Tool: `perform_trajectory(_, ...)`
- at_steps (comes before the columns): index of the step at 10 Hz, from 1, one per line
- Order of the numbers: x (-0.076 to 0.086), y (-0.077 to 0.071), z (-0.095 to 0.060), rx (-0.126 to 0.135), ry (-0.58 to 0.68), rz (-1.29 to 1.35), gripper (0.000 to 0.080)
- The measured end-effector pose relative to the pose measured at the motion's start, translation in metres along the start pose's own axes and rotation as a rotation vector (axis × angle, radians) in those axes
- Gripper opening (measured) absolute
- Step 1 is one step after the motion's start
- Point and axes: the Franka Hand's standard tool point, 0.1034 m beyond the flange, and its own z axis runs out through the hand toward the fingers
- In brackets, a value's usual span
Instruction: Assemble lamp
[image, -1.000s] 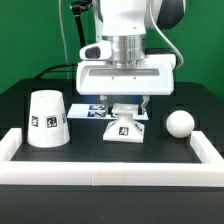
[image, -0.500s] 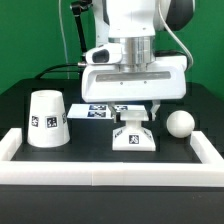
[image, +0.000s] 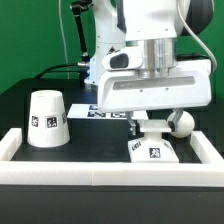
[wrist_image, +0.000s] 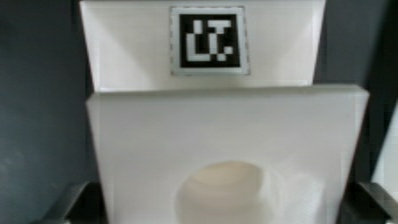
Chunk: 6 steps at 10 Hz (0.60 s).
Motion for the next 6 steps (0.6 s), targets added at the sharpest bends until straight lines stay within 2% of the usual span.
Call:
perform_trajectory(4,0.020,-0.031,0.004,0.010,0.027,-0.030,0.0537)
perform_trajectory(6,0.028,-0.037,0.006,0.013,0.044,-0.034,0.0537)
